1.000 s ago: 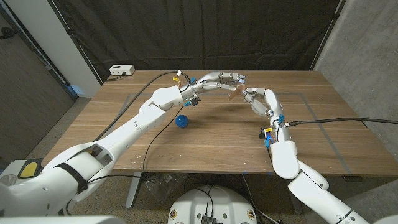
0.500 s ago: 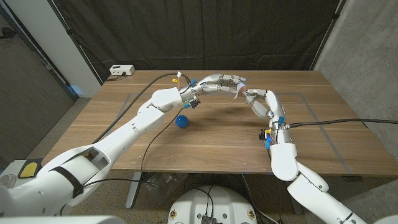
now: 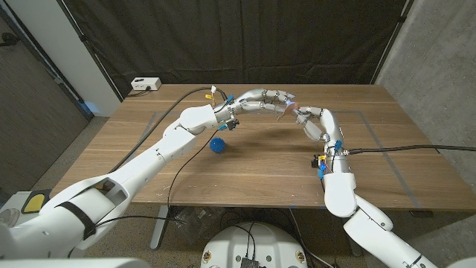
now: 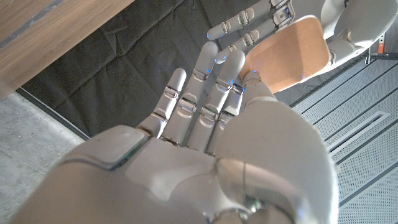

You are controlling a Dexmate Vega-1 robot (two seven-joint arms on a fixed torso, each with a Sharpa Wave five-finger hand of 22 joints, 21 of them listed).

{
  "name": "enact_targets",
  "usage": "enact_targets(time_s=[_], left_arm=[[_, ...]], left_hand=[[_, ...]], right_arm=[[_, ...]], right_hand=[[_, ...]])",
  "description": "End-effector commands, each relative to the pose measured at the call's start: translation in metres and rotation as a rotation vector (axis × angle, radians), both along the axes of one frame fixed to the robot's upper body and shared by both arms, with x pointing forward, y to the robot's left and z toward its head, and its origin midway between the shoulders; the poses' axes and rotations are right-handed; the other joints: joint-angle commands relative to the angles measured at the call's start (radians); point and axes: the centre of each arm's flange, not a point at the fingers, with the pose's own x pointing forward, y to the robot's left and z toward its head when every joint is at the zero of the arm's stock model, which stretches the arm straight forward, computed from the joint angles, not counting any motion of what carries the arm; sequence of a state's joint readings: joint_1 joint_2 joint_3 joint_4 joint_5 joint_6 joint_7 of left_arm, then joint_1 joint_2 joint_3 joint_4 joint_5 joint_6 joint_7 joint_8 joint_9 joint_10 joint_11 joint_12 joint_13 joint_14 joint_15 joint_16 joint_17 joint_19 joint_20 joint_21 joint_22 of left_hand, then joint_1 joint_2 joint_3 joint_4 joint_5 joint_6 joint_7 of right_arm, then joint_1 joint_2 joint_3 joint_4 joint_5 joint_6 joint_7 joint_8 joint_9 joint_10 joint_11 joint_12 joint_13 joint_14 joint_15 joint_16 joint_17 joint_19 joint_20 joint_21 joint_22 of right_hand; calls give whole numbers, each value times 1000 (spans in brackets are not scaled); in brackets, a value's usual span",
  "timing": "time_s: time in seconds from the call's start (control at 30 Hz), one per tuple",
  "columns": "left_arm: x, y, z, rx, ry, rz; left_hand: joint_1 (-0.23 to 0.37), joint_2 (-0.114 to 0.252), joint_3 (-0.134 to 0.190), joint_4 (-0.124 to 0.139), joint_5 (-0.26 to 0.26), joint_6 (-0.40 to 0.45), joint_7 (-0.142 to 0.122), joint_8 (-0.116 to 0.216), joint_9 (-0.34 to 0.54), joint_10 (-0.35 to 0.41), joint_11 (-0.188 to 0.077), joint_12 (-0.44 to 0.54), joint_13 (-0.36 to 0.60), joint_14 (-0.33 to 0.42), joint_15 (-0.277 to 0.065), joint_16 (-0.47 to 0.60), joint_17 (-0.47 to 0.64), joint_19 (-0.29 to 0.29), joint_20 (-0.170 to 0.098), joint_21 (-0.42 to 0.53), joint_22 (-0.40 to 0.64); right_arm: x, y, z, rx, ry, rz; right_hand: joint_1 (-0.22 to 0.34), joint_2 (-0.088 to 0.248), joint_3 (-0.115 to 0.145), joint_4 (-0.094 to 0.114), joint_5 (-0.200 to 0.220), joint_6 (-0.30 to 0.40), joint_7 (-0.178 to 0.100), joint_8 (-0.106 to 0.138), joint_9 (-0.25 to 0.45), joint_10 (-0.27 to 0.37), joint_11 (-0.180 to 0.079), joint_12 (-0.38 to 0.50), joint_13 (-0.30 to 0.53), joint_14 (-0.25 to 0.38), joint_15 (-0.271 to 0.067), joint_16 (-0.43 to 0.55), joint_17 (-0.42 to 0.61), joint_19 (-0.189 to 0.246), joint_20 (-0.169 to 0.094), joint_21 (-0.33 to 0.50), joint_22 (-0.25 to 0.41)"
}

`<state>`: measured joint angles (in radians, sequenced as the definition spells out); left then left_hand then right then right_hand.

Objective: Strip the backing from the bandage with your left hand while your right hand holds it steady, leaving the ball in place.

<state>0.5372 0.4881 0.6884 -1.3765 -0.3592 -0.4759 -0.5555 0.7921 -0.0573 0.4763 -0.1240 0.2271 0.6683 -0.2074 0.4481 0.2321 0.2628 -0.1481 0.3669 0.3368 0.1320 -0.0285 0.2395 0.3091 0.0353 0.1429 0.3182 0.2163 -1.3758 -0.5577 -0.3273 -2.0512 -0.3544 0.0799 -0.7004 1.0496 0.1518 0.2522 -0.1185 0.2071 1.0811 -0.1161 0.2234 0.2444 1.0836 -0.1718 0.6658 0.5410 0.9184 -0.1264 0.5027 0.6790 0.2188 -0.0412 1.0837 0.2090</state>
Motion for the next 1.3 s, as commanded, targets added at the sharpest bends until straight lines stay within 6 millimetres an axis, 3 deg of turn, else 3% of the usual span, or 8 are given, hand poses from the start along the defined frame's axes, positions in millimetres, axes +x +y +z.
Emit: enact_targets(time_s=[0.03,0.13,0.37,0.53,0.63,0.8,0.93,1.3], left_arm=[[0,-2,3,-3,-11,-1],[0,-4,4,13,-16,-6],[3,-7,6,53,-16,-14],[5,-8,7,60,-22,-8],[5,-8,7,53,-24,-5],[6,-8,7,28,-19,1],[6,-7,7,5,-23,11],[6,-5,6,-32,-40,28]], left_hand=[[12,-1,-4,3,0,-15,-6,-6,-1,2,-4,5,5,7,-5,3,5,4,1,5,4],[16,-2,-6,2,-1,3,3,1,-3,2,-4,6,7,6,-4,1,7,3,0,6,4],[18,3,-15,9,-5,103,94,36,-13,16,-8,17,14,5,-6,-2,12,1,-3,8,4],[23,11,-14,11,-6,143,128,46,-17,24,-9,22,17,8,-11,-3,14,3,-7,9,4],[37,30,-5,10,-6,163,111,52,-19,24,-11,24,18,11,-12,-2,15,7,-4,12,4],[112,113,41,-6,-18,225,114,89,-3,55,-22,38,23,28,-27,3,21,27,-14,23,4],[146,144,63,-14,-37,277,129,121,5,84,-34,50,26,56,-48,8,21,57,-23,38,3],[165,145,72,-22,-50,309,136,148,19,118,-55,64,27,80,-77,7,17,84,-50,53,2]], right_arm=[[2,-6,0,20,0,-8],[3,-8,0,26,-5,-9],[2,-8,2,34,-18,-21],[2,-8,3,25,-21,-19],[2,-8,3,28,-19,-22],[3,-8,3,26,-19,-17],[3,-8,3,31,-18,-16],[4,-7,5,33,-21,-18]], right_hand=[[6,3,-2,1,5,38,-25,2,2,13,1,6,3,8,-109,-4,4,-4,-68,7,-1],[5,4,-3,1,5,38,-25,1,3,12,1,6,4,9,-109,-6,5,-5,-68,9,-1],[6,4,-4,2,5,36,-28,1,6,10,-2,7,5,9,-109,-10,8,-9,-70,13,-3],[7,5,-3,1,5,37,-26,-1,4,10,-1,6,3,9,-109,-12,9,-9,-70,16,-4],[7,4,-4,1,5,37,-25,-1,5,11,0,5,2,10,-109,-12,10,-10,-71,17,-4],[8,4,-4,1,5,36,-26,-2,5,9,1,7,5,10,-109,-14,12,-12,-71,20,-5],[8,3,-5,1,5,37,-27,-2,5,10,-1,7,4,11,-109,-15,14,-11,-70,23,-6],[8,4,-6,1,6,40,-25,-2,5,11,3,8,4,13,-109,-19,17,-13,-71,28,-7]])
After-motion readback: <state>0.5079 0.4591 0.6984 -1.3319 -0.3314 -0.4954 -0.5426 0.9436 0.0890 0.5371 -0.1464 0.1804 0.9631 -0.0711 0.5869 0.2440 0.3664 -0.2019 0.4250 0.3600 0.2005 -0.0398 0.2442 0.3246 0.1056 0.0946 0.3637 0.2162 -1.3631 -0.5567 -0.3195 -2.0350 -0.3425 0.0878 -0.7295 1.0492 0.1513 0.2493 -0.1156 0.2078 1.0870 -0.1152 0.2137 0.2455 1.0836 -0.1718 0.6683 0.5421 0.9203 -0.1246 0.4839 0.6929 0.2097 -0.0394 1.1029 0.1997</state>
